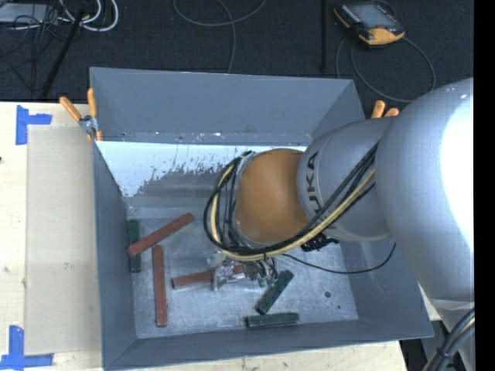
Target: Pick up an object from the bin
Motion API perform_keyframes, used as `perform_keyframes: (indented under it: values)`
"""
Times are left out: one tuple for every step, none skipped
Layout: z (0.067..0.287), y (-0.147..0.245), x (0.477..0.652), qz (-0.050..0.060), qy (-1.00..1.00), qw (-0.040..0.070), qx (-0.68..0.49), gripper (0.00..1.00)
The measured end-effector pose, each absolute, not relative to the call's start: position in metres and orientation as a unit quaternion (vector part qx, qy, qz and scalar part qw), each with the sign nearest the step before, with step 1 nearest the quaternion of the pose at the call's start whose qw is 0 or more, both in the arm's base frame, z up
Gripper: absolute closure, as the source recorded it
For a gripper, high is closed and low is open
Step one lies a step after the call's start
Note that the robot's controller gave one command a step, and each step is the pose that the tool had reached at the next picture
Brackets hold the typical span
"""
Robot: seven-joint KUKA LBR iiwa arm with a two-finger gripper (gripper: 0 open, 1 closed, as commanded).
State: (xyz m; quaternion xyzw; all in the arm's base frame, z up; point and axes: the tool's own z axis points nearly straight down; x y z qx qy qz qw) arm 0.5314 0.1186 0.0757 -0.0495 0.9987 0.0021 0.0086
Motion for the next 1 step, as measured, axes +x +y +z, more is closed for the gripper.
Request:
perform_keyframes:
  values:
    - [0.2228, 0.1156, 0.5225, 0.000, 0.999, 0.001, -0.050, 1.00]
